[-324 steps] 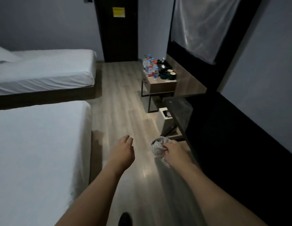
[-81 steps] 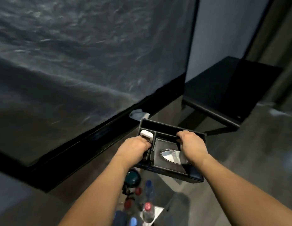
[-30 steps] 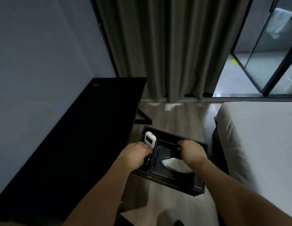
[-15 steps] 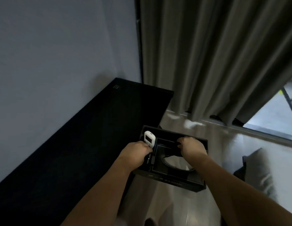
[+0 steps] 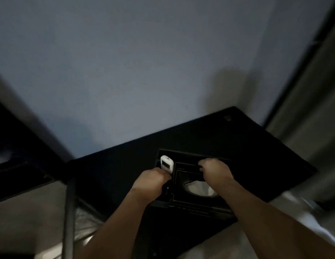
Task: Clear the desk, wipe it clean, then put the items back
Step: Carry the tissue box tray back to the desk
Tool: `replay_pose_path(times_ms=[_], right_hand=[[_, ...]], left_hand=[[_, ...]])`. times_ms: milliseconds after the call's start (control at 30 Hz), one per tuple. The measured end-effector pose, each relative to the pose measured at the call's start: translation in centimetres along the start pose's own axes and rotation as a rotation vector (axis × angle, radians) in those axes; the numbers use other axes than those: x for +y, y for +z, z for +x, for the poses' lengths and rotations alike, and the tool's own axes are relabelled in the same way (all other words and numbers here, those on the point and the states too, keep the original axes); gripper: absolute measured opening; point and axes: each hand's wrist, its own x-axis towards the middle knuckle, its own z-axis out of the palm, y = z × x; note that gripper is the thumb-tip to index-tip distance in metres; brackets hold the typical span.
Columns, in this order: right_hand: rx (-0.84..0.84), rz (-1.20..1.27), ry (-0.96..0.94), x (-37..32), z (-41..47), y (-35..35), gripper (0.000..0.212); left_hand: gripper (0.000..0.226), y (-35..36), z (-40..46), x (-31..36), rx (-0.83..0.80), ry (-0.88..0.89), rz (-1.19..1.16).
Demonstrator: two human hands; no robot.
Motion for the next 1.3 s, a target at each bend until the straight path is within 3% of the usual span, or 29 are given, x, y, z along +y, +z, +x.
replay_pose_path(times_ms=[233, 333, 500, 867, 1033, 1300], right_hand=[[-0.056, -0.054, -0.339, -12.2, 8.7, 1.0, 0.017], [-0.098, -0.071, -0.413, -17.3, 11.4, 2.6, 0.016], [-0.165, -0.064, -0.492, -24.7, 15.7, 5.7, 0.020], [-0.227, -0.171, -0.585, -34.8, 26.7, 11.8, 0.013], [-0.160, -0.182, -0.600, -36.8, 30.6, 12.7, 0.023], [-0.023, -0.127, -0.595, -37.9, 32.4, 13.0, 0.016]], left_hand=[[0.042, -0.6, -6.3, -9.1, 0.049, -0.344, -0.030], [0.030, -0.5, -8.5, -12.9, 0.041, -0.422, -0.043], [0.035, 0.8, -10.9, -20.0, 0.009, -0.518, -0.095], [0.037, 5.7, -10.2, -33.1, -0.023, -0.633, -0.217], [0.039, 6.3, -8.5, -37.3, 0.012, -0.633, -0.228], [0.039, 6.0, -7.2, -40.2, 0.056, -0.613, -0.162]])
